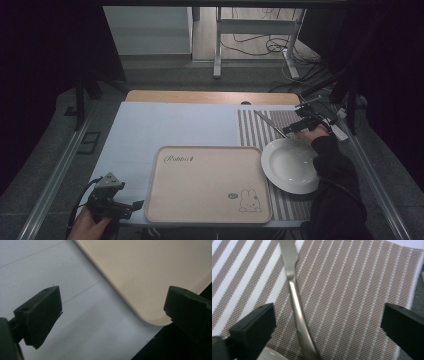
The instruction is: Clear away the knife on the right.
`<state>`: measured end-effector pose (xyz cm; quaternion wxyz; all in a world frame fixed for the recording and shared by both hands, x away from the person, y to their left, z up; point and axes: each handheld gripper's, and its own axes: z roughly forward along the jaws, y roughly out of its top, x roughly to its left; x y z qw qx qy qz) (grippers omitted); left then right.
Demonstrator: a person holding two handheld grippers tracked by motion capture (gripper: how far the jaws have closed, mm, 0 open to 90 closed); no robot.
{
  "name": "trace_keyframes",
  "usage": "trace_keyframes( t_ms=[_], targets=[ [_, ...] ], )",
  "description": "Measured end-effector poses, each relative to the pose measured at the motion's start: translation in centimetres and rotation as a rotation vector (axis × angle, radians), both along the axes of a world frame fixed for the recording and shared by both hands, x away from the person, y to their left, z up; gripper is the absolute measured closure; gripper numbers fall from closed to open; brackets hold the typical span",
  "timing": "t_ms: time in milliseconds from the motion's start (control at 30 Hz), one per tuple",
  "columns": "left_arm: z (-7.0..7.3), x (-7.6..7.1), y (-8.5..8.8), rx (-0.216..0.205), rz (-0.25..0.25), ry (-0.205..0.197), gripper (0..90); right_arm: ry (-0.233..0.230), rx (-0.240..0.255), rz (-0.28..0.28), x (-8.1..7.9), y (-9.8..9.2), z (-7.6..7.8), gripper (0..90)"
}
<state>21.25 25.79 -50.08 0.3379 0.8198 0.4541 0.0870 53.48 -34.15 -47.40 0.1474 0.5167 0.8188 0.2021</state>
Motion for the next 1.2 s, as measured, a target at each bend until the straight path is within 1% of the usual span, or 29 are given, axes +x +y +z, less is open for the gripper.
trace_keyframes(
  t_ms=[33,67,133,200,267,400,433,500,533,567,600,700,800,867,1033,1100,1200],
  targets=[
    [0.0,0.0,0.0,0.000,0.000,0.000,2.7,0.008,-0.006,0.006,0.1,0.2,-0.1,0.0],
    [0.0,0.0,0.0,0.000,0.001,0.000,2.7,0.026,-0.011,0.009,0.3,0.4,-0.3,0.0],
    [0.0,0.0,0.0,-0.001,0.001,0.000,2.6,0.037,-0.028,0.003,0.5,0.7,-0.5,0.0],
    [0.0,0.0,0.0,-0.001,0.001,0.000,2.6,0.058,-0.036,0.014,0.8,1.1,-0.8,0.0],
    [0.0,0.0,0.0,-0.001,0.001,-0.001,2.6,0.069,-0.050,0.024,1.0,1.6,-1.1,0.0],
    [0.0,0.0,0.0,-0.001,0.000,-0.002,2.6,0.094,-0.086,0.042,1.4,2.2,-1.7,8.5],
    [0.0,0.0,0.0,-0.002,0.000,-0.002,2.6,0.099,-0.090,0.051,1.4,2.3,-1.8,15.9],
    [0.0,0.0,0.0,-0.001,0.000,-0.002,2.6,0.122,-0.089,0.071,1.5,2.5,-1.9,24.8],
    [0.0,0.0,0.0,-0.001,0.000,-0.002,2.6,0.123,-0.086,0.072,1.5,2.5,-1.9,28.6],
    [0.0,0.0,0.0,0.000,0.000,-0.002,2.6,0.122,-0.081,0.077,1.4,2.5,-1.8,34.7],
    [0.0,0.0,0.0,0.000,-0.001,-0.002,2.6,0.118,-0.077,0.087,1.4,2.5,-1.7,42.8],
    [0.0,0.0,0.0,0.002,-0.001,-0.002,2.5,0.135,-0.083,0.140,1.2,2.7,-1.4,63.6],
    [0.0,0.0,0.0,0.001,-0.001,-0.003,2.6,0.146,-0.076,0.181,1.2,2.8,-1.3,78.8],
    [0.0,0.0,0.0,0.000,-0.001,-0.004,2.6,0.148,-0.085,0.200,1.2,2.9,-1.2,80.0],
    [0.0,0.0,0.0,0.001,0.000,-0.002,2.6,0.158,-0.089,0.206,1.3,2.9,-1.2,80.5],
    [0.0,0.0,0.0,0.001,0.000,-0.001,2.6,0.156,-0.080,0.207,1.3,2.9,-1.2,80.6],
    [0.0,0.0,0.0,0.001,0.001,0.000,2.6,0.138,-0.065,0.205,1.3,2.6,-1.0,80.6]
  ],
)
